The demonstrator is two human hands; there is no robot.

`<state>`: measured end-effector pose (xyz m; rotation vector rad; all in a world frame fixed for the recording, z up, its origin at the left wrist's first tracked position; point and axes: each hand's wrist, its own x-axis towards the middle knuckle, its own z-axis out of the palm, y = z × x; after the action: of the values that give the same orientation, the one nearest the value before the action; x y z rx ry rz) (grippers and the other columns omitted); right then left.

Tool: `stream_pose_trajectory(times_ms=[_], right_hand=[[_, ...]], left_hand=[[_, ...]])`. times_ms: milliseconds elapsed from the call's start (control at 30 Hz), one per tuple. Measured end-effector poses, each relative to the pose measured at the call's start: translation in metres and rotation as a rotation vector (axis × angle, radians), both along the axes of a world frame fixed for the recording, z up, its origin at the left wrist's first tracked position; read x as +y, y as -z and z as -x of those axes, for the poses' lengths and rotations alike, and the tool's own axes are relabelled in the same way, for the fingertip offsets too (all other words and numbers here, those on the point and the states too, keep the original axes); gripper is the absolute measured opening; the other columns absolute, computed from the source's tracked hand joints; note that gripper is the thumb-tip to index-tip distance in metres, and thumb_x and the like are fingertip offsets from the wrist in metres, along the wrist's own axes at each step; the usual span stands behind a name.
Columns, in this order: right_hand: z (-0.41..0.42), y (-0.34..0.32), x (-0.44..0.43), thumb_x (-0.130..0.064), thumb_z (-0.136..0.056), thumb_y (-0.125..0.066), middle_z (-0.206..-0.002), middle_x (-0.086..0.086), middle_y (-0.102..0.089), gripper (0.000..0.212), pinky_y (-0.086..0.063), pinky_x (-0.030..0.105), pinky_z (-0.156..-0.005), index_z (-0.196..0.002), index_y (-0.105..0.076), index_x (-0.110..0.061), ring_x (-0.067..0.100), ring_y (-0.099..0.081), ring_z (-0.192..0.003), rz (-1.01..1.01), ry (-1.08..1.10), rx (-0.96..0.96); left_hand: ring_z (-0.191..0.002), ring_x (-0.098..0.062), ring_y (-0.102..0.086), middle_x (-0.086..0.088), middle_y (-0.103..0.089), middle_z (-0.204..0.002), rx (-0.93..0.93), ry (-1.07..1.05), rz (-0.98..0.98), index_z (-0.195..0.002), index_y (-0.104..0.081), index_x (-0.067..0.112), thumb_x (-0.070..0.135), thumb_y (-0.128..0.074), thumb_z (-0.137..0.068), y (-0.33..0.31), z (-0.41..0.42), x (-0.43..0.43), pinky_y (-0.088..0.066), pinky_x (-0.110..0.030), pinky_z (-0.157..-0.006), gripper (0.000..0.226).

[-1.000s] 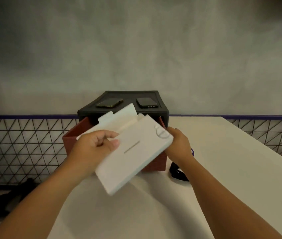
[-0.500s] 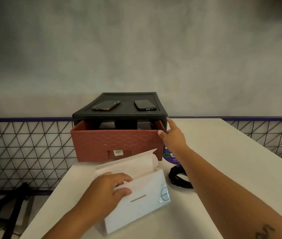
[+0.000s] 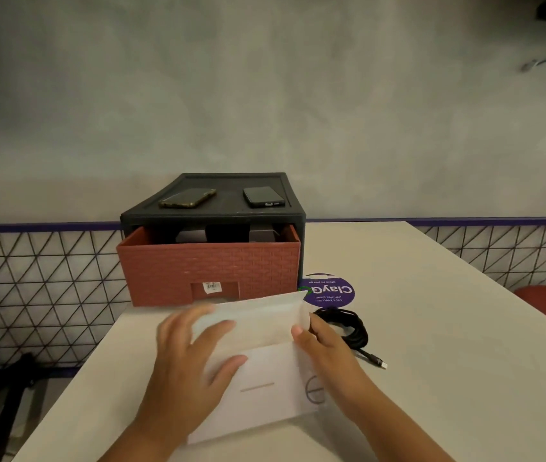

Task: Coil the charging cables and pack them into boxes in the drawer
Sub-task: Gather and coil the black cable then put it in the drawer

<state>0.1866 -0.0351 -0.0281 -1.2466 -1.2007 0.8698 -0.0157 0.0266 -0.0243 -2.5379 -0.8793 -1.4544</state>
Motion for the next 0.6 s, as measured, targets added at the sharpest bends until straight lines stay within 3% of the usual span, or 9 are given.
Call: stream_pose_trajectory(times_ms=[67,133,200,267,333,400,467,533,600], right_hand=[[0.004,0.003,-0.008,-0.040,-0.086,-0.049,-0.121,-0.009,-0.064,0.042,-0.042,0.031,-0.100,-0.125,-0.056,-0.024,0.008,-0.056,-0.117,-0.039,-0.007,-0.010],[0.004,0.005,-0.013,-0.040,-0.088,-0.048,-0.124,-0.009,-0.062,0.043,-0.041,0.032,-0.101,-0.127,-0.054,-0.024,0.007,-0.055,-0.119,-0.059,-0.005,0.008],[0.003,0.006,-0.016,-0.040,-0.087,-0.049,-0.124,-0.009,-0.062,0.043,-0.041,0.033,-0.102,-0.127,-0.054,-0.025,0.008,-0.055,-0.118,-0.067,-0.015,0.041],[0.001,0.006,-0.019,-0.040,-0.088,-0.048,-0.123,-0.007,-0.063,0.042,-0.042,0.033,-0.102,-0.126,-0.055,-0.024,0.010,-0.057,-0.117,-0.047,-0.054,0.047],[-0.004,0.003,-0.022,-0.041,-0.091,-0.047,-0.117,-0.002,-0.066,0.039,-0.045,0.030,-0.097,-0.120,-0.060,-0.018,0.011,-0.059,-0.113,-0.027,-0.088,-0.024],[-0.019,-0.001,-0.019,-0.047,-0.093,-0.045,-0.101,0.009,-0.070,0.049,-0.046,0.027,-0.084,-0.104,-0.066,-0.004,0.009,-0.062,-0.095,-0.017,0.000,-0.137],[-0.040,-0.012,-0.009,-0.044,-0.093,-0.044,-0.090,0.017,-0.066,0.050,-0.039,0.028,-0.074,-0.093,-0.065,0.001,0.013,-0.057,-0.083,0.027,0.209,-0.309],[-0.066,-0.025,0.003,-0.028,-0.096,-0.045,-0.095,0.008,-0.067,0.032,-0.038,0.027,-0.073,-0.100,-0.067,-0.006,0.021,-0.059,-0.091,0.149,0.400,-0.516],[-0.089,-0.034,0.019,-0.024,-0.097,-0.045,-0.109,0.010,-0.065,0.029,-0.040,0.030,-0.081,-0.111,-0.062,-0.006,0.026,-0.057,-0.102,0.344,0.382,-0.729]], left_hand=[[-0.122,-0.023,-0.031,-0.004,-0.033,-0.134,-0.194,-0.078,0.166,-0.107,-0.053,0.033,0.068,-0.056,-0.068,0.006,0.000,-0.009,-0.026,-0.023,-0.105,0.053],[-0.125,0.000,-0.030,0.022,-0.026,-0.137,-0.372,-0.008,0.450,-0.105,-0.047,0.054,0.062,-0.066,-0.048,0.006,-0.001,-0.017,-0.034,-0.012,-0.095,0.060],[-0.111,0.016,-0.041,0.038,-0.034,-0.126,-0.456,0.107,0.650,-0.102,-0.039,0.071,0.056,-0.071,-0.041,0.009,0.001,-0.018,-0.040,-0.011,-0.090,0.071],[-0.105,0.006,-0.052,0.029,-0.048,-0.120,-0.416,0.134,0.810,-0.101,-0.034,0.078,0.055,-0.073,-0.035,0.011,0.004,-0.020,-0.043,-0.021,-0.089,0.080],[-0.109,-0.013,-0.054,0.011,-0.056,-0.119,-0.378,0.116,0.901,-0.103,-0.039,0.073,0.061,-0.075,-0.028,0.012,0.008,-0.021,-0.044,-0.033,-0.093,0.084],[-0.111,-0.023,-0.054,-0.001,-0.059,-0.116,-0.386,0.096,0.956,-0.105,-0.042,0.064,0.069,-0.076,-0.018,0.013,0.010,-0.019,-0.044,-0.038,-0.095,0.094],[-0.110,-0.022,-0.054,-0.002,-0.058,-0.114,-0.391,0.102,0.997,-0.114,-0.040,0.059,0.068,-0.076,-0.017,0.012,0.011,-0.017,-0.043,-0.035,-0.093,0.104],[-0.102,-0.016,-0.056,0.004,-0.058,-0.109,-0.375,0.133,1.048,-0.130,-0.037,0.047,0.061,-0.077,-0.018,0.014,0.011,-0.014,-0.044,-0.028,-0.082,0.119],[-0.097,-0.007,-0.059,0.009,-0.061,-0.107,-0.380,0.180,1.093,-0.135,-0.035,0.040,0.064,-0.080,-0.011,0.013,0.011,-0.013,-0.045,-0.023,-0.075,0.134]])
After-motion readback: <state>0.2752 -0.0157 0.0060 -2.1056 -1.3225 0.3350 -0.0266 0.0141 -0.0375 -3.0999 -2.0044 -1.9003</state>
